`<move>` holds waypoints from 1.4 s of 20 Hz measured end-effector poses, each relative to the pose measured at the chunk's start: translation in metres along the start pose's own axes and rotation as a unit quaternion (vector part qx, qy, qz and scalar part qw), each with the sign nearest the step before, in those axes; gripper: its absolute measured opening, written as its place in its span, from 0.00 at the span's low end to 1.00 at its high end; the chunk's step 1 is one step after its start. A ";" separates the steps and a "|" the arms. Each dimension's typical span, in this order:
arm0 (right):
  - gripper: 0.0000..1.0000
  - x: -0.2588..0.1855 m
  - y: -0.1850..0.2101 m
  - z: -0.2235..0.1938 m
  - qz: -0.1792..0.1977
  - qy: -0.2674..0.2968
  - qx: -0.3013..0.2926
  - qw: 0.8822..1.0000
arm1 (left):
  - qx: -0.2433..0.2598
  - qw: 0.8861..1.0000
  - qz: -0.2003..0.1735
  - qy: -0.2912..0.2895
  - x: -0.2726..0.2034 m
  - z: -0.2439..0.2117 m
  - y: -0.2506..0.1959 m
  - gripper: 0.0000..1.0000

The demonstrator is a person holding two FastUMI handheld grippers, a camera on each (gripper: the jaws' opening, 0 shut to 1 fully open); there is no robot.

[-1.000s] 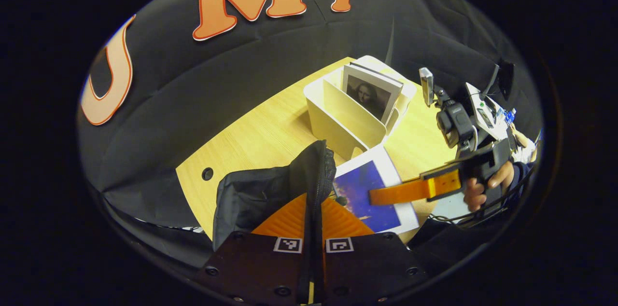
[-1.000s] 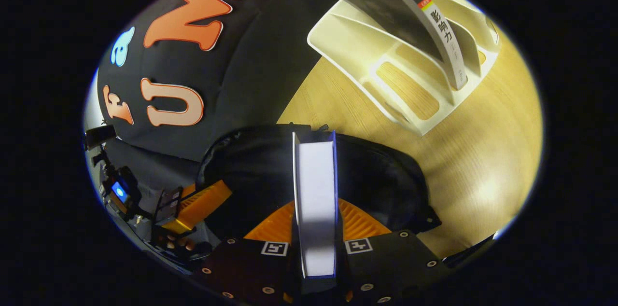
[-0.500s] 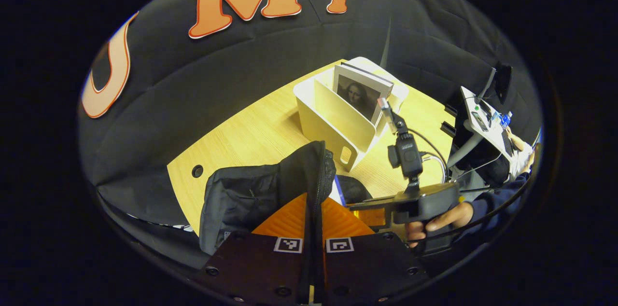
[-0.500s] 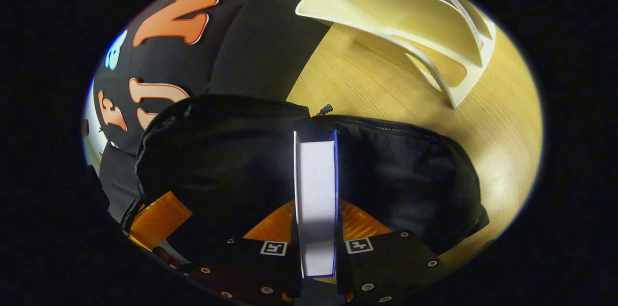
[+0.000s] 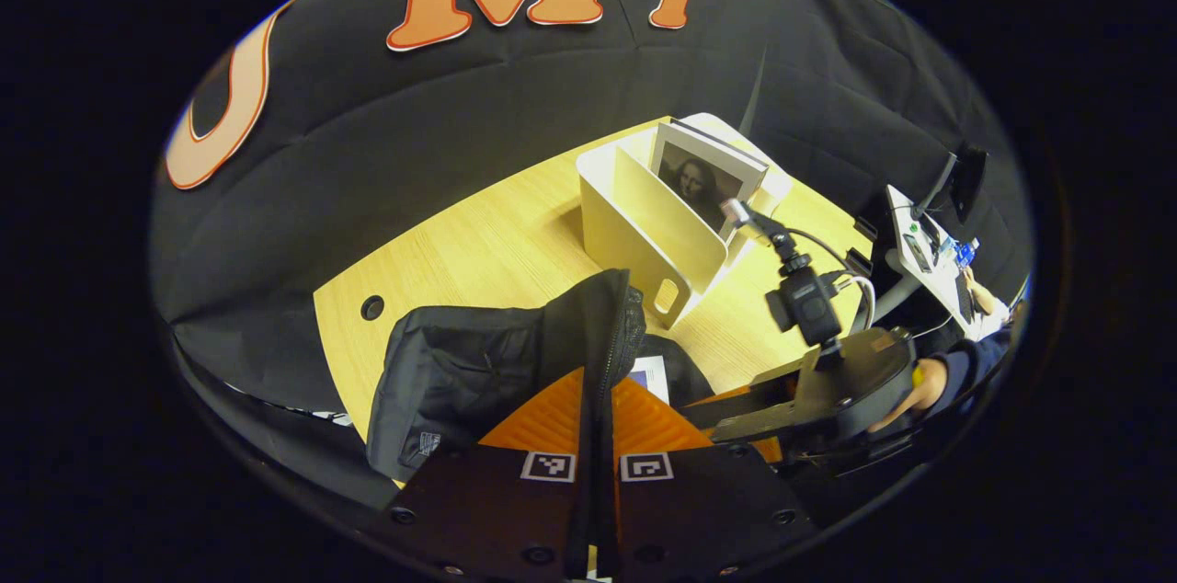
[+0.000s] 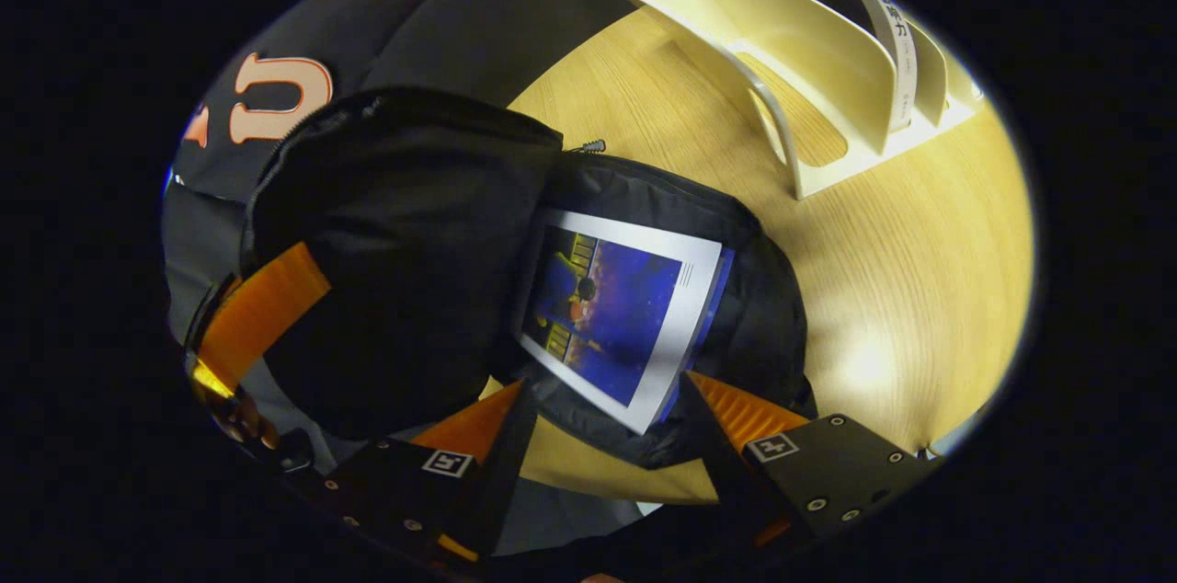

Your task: Open the schoolbag, grab two books from the bookshelf and put them into the schoolbag.

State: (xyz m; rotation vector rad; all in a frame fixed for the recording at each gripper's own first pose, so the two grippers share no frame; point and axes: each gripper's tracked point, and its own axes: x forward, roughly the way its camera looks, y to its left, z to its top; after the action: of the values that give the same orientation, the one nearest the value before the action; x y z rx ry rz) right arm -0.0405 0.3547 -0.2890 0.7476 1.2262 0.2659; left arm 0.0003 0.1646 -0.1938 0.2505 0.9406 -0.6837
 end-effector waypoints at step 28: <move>0.98 -0.192 -0.046 0.280 -0.175 -0.005 -0.222 0.959 | -0.081 0.989 0.113 0.041 -0.011 -0.025 -0.010 0.04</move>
State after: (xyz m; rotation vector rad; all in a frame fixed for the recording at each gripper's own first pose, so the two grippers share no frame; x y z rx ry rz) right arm 0.1414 0.1085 -0.1355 0.1374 1.2076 0.2311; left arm -0.0270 0.1736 -0.1984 0.2383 1.0224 -0.3893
